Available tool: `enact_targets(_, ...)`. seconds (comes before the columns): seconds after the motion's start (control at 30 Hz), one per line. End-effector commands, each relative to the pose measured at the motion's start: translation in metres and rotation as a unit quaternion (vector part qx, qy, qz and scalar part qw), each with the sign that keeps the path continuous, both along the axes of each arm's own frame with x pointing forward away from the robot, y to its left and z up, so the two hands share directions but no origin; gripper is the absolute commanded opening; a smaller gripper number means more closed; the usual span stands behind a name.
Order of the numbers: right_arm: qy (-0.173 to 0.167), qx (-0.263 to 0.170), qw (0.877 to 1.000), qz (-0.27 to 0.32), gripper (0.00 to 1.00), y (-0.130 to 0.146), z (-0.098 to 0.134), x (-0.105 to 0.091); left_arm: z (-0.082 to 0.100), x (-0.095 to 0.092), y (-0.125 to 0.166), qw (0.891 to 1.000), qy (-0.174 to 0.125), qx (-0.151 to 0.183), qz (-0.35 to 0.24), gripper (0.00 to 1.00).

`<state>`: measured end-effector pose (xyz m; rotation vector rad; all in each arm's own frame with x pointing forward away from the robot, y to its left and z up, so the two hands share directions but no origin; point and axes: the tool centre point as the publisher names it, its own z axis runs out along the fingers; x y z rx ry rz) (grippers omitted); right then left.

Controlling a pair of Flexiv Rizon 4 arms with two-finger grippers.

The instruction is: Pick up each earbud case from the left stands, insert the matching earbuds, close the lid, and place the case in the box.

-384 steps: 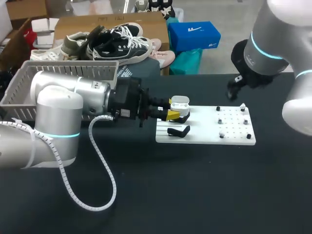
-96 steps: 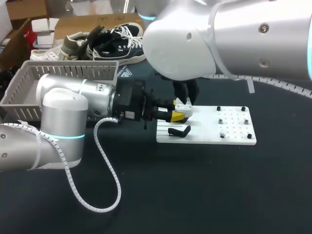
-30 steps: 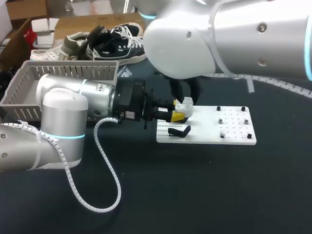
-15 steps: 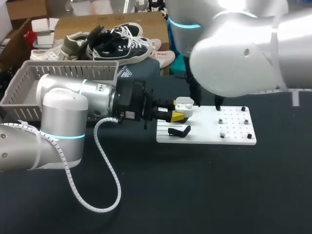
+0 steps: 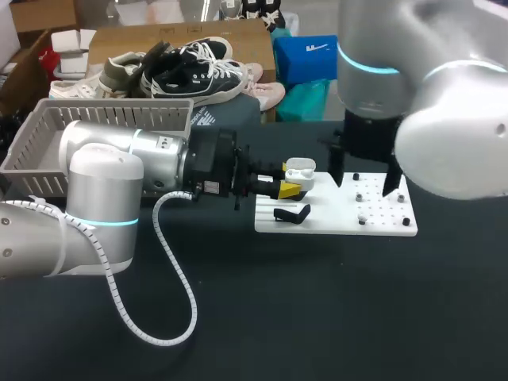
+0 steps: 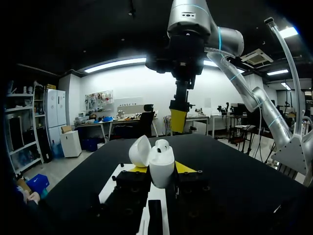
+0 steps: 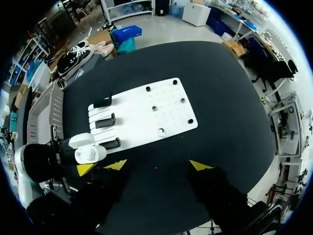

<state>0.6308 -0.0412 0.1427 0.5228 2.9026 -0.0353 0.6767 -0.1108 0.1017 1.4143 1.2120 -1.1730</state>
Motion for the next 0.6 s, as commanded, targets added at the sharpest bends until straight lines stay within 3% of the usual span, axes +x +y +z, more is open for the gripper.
enact_targets(0.03, -0.022, 0.068, 0.997, 0.002, 0.70, -0.008, -0.013, 0.002, 0.000, 0.000, 0.000, 1.000, -0.001, 0.000, 0.001, 0.00)
enact_targets(0.1, -0.020, 0.072, 0.997, -0.011, 0.61, -0.011, -0.018, 0.002, 0.000, 0.000, 0.000, 1.000, -0.001, 0.000, 0.001, 0.00)
enact_targets(0.13, -0.018, 0.074, 0.997, -0.019, 0.50, -0.012, -0.020, 0.002, 0.000, 0.000, 0.000, 1.000, -0.001, 0.000, 0.001, 0.00)
enact_targets(0.17, -0.017, 0.076, 0.997, -0.022, 0.48, -0.013, -0.023, 0.003, 0.000, 0.000, 0.000, 1.000, -0.001, 0.000, 0.001, 0.00)
enact_targets(0.6, -0.004, 0.067, 0.996, -0.056, 0.43, -0.017, -0.061, 0.012, 0.000, 0.000, 0.000, 1.000, -0.001, 0.000, 0.001, 0.00)
